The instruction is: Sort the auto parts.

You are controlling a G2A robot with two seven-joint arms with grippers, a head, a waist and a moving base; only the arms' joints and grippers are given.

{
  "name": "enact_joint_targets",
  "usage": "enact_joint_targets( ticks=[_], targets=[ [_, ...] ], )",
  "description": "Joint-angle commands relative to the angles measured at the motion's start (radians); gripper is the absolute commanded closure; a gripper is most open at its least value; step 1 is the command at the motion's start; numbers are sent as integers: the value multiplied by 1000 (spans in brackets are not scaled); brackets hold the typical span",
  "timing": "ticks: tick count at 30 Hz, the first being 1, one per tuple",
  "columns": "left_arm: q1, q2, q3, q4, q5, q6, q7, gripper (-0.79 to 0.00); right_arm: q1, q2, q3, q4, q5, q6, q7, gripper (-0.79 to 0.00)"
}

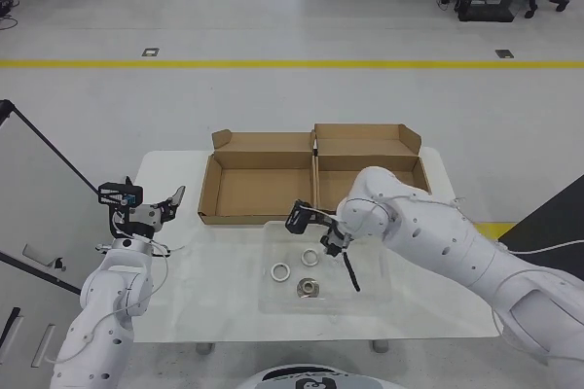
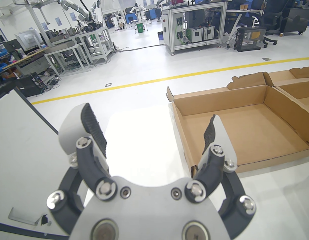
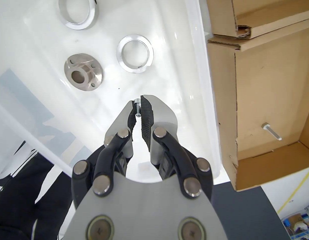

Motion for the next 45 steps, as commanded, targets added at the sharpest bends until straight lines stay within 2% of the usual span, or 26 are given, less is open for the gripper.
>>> enact_joint_targets(
  ticks=[1,10,17,22,30,37,45],
  targets=[
    [0,0,0,0,0,0,0,-785,-12,17,42,-42,26,-9,14,0],
    [0,0,0,0,0,0,0,-785,-76,88,230,-217,140,-55,41,0],
    [0,0,0,0,0,0,0,-785,-76,123,313,-261,263,-102,31,0],
    [0,0,0,0,0,0,0,-785,-5,148,284,-211,303,-150,-17,0],
    [0,0,0,0,0,0,0,-785,177,175,166,-99,401,-243,-110,0],
    [0,0,0,0,0,0,0,-785,298,203,88,-41,611,-312,-178,0],
    [0,0,0,0,0,0,0,-785,375,261,43,-38,877,-376,-243,0]
  ],
)
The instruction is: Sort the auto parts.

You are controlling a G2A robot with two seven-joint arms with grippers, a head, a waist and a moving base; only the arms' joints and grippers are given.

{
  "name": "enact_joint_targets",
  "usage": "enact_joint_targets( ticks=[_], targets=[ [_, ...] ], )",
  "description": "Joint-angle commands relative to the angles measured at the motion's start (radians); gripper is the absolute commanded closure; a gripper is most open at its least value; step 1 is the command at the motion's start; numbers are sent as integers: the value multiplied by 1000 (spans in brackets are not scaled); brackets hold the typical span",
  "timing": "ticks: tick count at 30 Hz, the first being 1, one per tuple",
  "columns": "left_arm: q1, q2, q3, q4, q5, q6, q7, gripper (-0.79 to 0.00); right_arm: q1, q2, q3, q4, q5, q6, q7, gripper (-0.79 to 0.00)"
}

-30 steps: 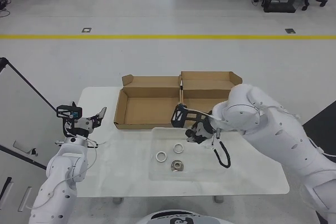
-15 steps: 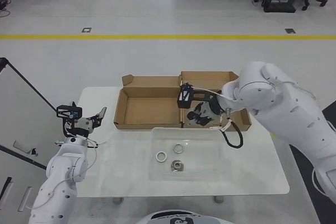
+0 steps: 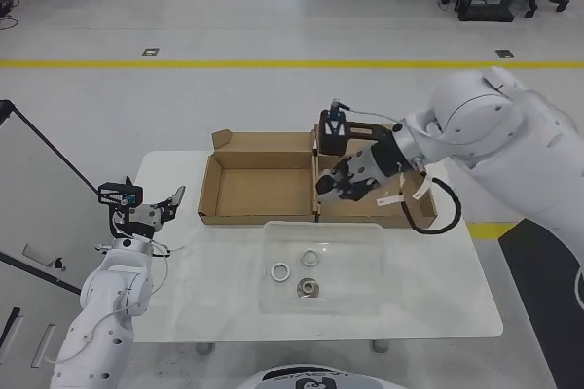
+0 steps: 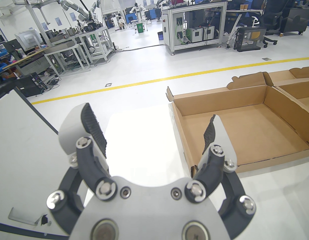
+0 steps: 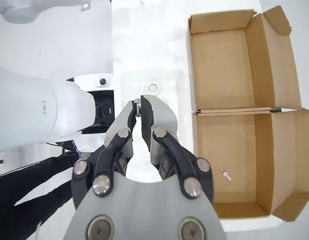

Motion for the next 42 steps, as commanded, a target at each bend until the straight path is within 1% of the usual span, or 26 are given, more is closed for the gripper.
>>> enact_joint_targets(
  ticks=[1,11,15,18,42],
  targets=[
    [0,0,0,0,0,0,0,-785,13,17,-5,-5,75,-19,-19,0],
    [0,0,0,0,0,0,0,-785,29,101,-13,-39,400,-95,-94,0],
    [0,0,0,0,0,0,0,-785,19,121,-4,-55,513,-112,-112,0],
    [0,0,0,0,0,0,0,-785,6,127,11,-70,591,-125,-124,0],
    [0,0,0,0,0,0,0,-785,6,127,11,-70,591,-125,-124,0]
  ],
)
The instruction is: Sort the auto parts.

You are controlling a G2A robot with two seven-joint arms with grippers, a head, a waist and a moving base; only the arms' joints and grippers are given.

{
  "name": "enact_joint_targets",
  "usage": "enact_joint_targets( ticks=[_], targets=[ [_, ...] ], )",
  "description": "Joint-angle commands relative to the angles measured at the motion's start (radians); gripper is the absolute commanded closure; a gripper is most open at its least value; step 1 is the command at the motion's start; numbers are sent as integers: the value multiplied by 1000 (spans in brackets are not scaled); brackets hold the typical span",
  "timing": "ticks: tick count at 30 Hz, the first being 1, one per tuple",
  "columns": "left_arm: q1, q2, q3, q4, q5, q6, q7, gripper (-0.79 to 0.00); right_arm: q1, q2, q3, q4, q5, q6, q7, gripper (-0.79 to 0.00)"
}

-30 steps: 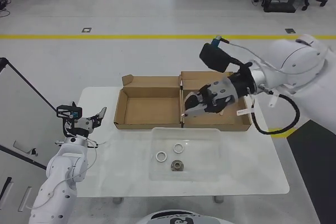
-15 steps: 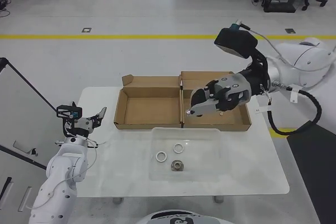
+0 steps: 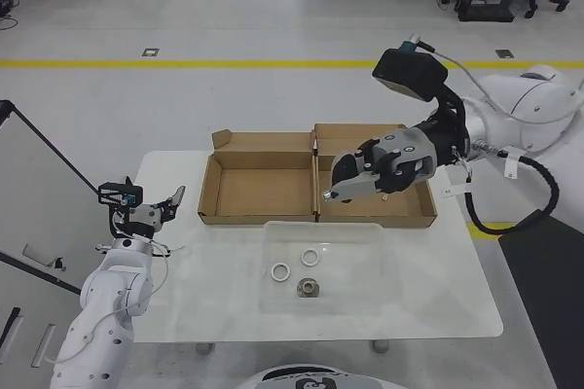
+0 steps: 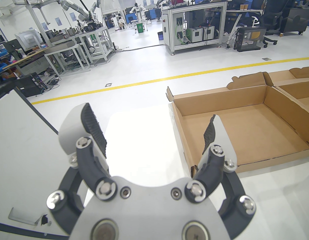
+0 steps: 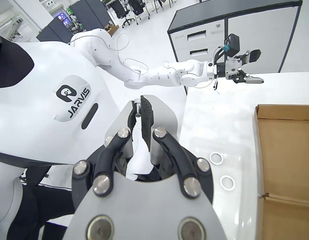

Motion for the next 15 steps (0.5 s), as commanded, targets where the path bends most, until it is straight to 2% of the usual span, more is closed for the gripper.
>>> enact_joint_targets(
  ticks=[1,5,15],
  targets=[
    [0,0,0,0,0,0,0,-785,0,0,0,0,0,0,0,0],
    [0,0,0,0,0,0,0,-785,-56,-3,27,-44,78,-47,-77,0],
    [0,0,0,0,0,0,0,-785,-170,-9,113,-121,231,-92,-93,0]
  ],
)
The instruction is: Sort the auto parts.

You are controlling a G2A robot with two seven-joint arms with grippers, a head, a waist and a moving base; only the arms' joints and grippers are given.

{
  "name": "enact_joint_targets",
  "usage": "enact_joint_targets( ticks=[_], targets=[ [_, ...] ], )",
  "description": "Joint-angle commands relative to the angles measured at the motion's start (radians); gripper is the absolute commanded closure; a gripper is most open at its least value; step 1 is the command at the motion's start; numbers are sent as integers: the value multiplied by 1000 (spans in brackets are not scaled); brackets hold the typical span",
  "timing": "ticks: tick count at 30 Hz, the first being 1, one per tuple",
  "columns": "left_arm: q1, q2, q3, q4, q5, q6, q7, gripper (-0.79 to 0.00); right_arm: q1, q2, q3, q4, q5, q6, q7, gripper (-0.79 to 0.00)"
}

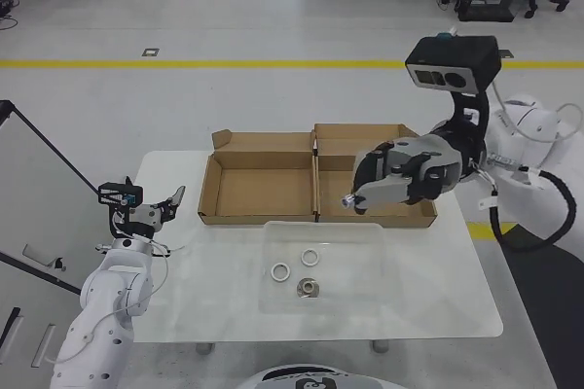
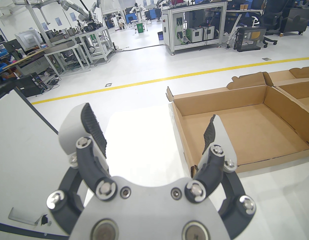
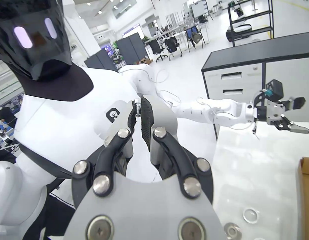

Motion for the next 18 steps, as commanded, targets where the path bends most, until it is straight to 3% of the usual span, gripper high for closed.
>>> enact_joint_targets(
  ticks=[1,18],
  targets=[
    [0,0,0,0,0,0,0,-785,-24,-4,19,-22,27,-7,-6,0],
    [0,0,0,0,0,0,0,-785,-217,-101,185,-167,221,-45,-45,0]
  ],
)
